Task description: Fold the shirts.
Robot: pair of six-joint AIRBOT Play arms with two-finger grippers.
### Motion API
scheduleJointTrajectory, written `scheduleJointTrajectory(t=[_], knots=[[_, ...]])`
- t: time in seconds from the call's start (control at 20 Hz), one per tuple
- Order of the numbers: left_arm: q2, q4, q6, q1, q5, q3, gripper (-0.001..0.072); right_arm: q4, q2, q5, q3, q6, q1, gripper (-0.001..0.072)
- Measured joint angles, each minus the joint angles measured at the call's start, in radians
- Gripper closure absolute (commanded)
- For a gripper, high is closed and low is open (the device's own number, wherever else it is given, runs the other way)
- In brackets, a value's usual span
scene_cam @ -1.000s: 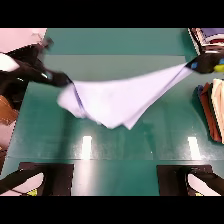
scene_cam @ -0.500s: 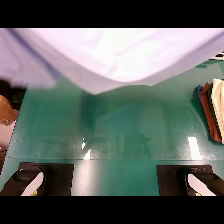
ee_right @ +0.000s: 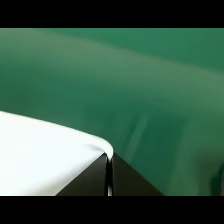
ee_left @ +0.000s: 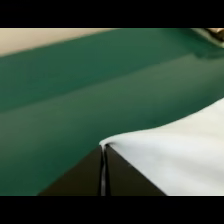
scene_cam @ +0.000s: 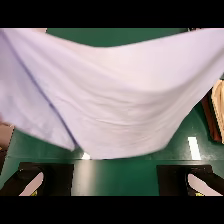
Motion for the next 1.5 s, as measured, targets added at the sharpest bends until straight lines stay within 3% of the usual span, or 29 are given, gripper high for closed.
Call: scheduleJointTrajectory(t=[0.15, 0.3, 0.55, 0.6, 0.65, 0.7, 0.75, 0.95, 1.1, 1.3, 1.5], knots=[[-0.133, 0.018, -0.001, 0.0, 0.009, -0.199, 0.0681, 0.013, -0.122, 0.021, -0.116, 0.009, 0.0, 0.0699], [-0.301, 0.029, 0.003, 0.0, 0.103, -0.344, 0.0681, 0.019, -0.251, -0.019, -0.234, -0.002, -0.001, 0.0699], [-0.52, 0.028, 0.004, 0.0, 0.281, -0.332, 0.068, 0.02, -0.425, -0.115, -0.237, -0.018, -0.014, 0.0697], [-0.543, 0.028, 0.004, 0.0, 0.305, -0.312, 0.0671, 0.022, -0.45, -0.128, -0.212, -0.019, -0.017, 0.0624], [-0.561, 0.028, 0.004, 0.0, 0.33, -0.289, 0.0429, 0.024, -0.473, -0.137, -0.186, -0.021, -0.02, 0.0371], [-0.573, 0.028, 0.003, 0.0, 0.346, -0.268, 0.0213, 0.027, -0.492, -0.146, -0.158, -0.021, -0.025, 0.0326], [-0.582, 0.029, -0.002, 0.001, 0.352, -0.245, 0.0159, 0.041, -0.505, -0.15, -0.131, -0.023, -0.031, 0.0327], [-0.579, 0.032, -0.06, 0.034, 0.241, -0.157, 0.0159, 0.143, -0.499, -0.13, -0.095, -0.023, -0.071, 0.0328], [-0.523, 0.032, -0.086, 0.058, 0.127, -0.209, 0.0159, 0.207, -0.418, -0.117, -0.193, -0.034, -0.103, 0.0329], [-0.394, -0.006, -0.111, 0.06, 0.101, -0.482, 0.0159, 0.241, -0.262, -0.152, -0.414, -0.042, -0.119, 0.0329], [-0.301, -0.118, -0.126, 0.057, 0.194, -0.795, 0.0159, 0.254, -0.127, -0.235, -0.592, -0.048, -0.107, 0.0329]])
